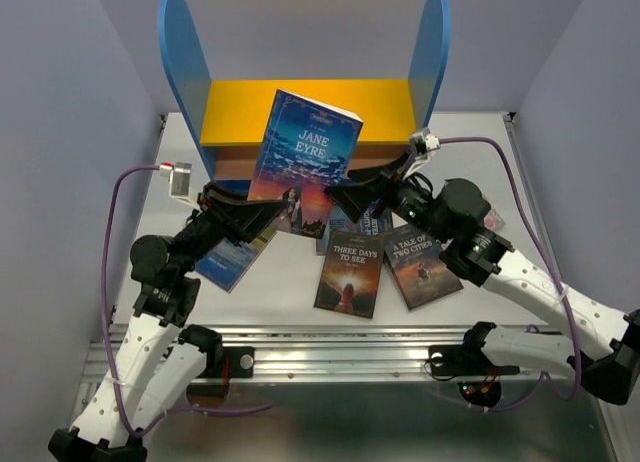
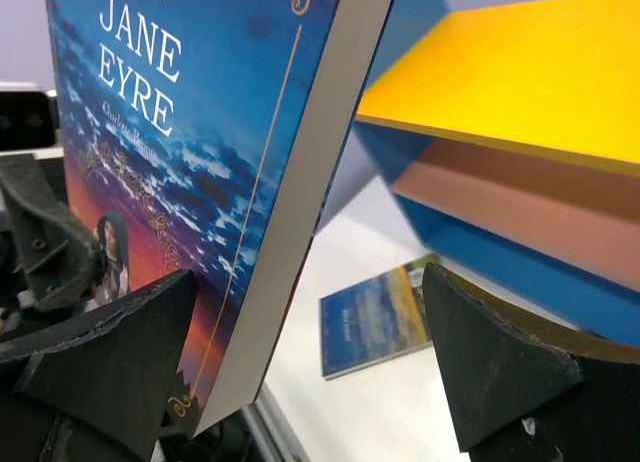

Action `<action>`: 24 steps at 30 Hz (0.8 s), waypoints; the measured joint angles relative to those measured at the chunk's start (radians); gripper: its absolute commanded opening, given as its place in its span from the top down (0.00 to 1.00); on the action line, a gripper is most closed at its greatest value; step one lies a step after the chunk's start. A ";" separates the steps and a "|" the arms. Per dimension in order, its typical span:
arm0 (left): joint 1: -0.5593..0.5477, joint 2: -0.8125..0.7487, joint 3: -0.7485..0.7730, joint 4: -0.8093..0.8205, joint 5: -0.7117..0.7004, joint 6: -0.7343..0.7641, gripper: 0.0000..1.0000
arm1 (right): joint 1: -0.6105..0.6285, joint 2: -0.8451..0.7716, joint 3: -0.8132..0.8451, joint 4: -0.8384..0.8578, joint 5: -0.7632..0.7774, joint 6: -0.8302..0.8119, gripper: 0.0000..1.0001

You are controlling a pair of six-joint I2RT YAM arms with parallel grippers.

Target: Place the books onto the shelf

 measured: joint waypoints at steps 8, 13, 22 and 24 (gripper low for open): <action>0.000 0.010 -0.036 0.149 -0.001 -0.100 1.00 | -0.079 0.104 0.000 0.232 -0.303 0.132 0.00; -0.015 0.031 -0.050 0.205 0.016 -0.155 1.00 | -0.079 0.174 0.017 0.336 -0.453 0.209 0.15; -0.024 0.079 -0.051 0.256 0.020 -0.180 0.83 | -0.082 0.218 0.062 0.420 -0.549 0.294 0.99; -0.024 0.084 -0.051 0.254 0.022 -0.169 0.45 | -0.085 0.217 0.062 0.417 -0.544 0.298 0.99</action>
